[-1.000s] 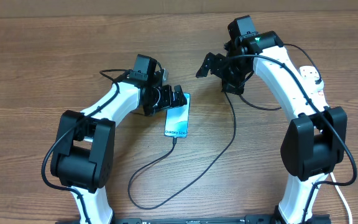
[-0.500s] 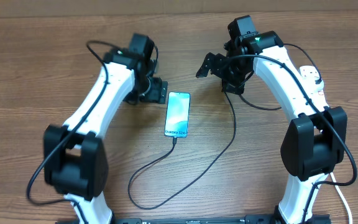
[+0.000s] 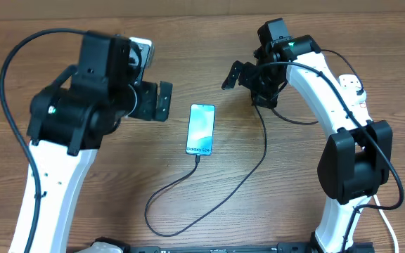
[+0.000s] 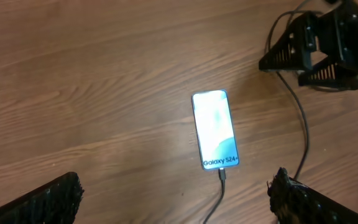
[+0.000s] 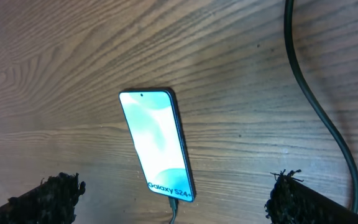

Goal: Plug charger to phone and switch on socket
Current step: 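Raise the left gripper up and away from the phone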

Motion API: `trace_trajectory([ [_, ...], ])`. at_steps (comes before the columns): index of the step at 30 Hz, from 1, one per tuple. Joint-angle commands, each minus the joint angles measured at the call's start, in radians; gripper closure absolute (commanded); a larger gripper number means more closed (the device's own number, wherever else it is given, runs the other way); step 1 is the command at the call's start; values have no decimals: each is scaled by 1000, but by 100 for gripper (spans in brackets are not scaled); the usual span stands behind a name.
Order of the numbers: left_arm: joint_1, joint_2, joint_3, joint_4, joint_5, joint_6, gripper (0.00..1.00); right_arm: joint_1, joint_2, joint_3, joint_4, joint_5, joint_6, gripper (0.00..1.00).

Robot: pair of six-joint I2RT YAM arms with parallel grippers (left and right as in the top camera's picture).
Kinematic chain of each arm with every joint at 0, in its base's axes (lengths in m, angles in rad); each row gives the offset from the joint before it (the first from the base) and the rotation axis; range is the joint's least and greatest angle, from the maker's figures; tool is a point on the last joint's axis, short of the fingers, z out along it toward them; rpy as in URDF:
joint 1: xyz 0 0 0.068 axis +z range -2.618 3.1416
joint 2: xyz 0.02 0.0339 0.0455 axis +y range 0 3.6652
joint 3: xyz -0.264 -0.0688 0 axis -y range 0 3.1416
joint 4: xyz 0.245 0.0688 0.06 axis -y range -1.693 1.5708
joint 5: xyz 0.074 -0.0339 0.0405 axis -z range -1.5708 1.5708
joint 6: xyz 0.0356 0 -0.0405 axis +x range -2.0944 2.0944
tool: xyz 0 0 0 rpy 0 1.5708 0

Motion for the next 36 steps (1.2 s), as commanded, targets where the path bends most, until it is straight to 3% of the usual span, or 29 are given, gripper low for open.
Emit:
trace_trajectory([
  [1,-6,1,13,-29,-12,27,1,3,-37,8,-2,5,-9,0],
  [36,-6,15,12,-34,-10,27,0,1,-40,10,-19,-7,-17,0],
])
